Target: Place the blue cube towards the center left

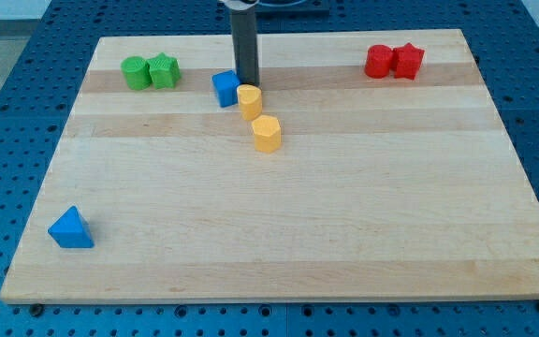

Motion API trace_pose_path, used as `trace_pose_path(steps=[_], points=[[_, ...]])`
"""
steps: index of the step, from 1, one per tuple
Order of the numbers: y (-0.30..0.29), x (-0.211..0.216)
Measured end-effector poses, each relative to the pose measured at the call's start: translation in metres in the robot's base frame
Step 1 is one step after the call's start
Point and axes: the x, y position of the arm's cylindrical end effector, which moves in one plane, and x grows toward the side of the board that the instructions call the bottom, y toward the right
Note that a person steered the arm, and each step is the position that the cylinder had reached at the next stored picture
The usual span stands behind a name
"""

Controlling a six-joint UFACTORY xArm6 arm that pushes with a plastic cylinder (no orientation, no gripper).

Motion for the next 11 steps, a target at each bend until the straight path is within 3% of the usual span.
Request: trace_pose_path(steps=[3, 7, 8, 10, 11], points=[[-0.054, 0.049], [-0.043, 0.026], [-0.097, 0.027], [-0.111, 0.035], [-0.127, 0.059]])
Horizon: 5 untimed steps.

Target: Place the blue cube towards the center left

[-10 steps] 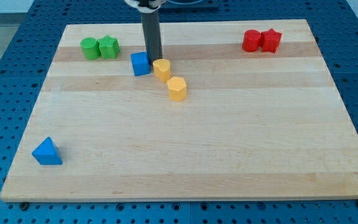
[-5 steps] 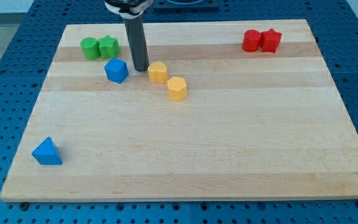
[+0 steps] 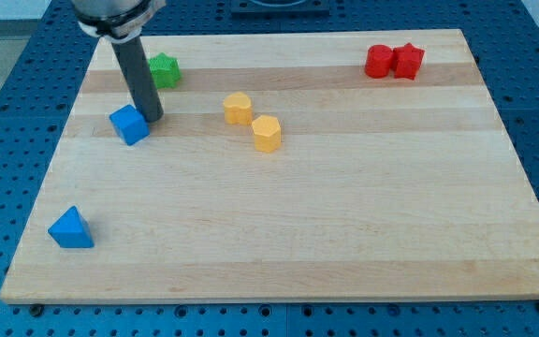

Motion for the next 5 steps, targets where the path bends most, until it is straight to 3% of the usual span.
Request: trace_pose_path(steps=[1, 2, 4, 5], points=[[0.000, -0.002], [-0.001, 0.024], [-0.001, -0.034], [-0.014, -0.034]])
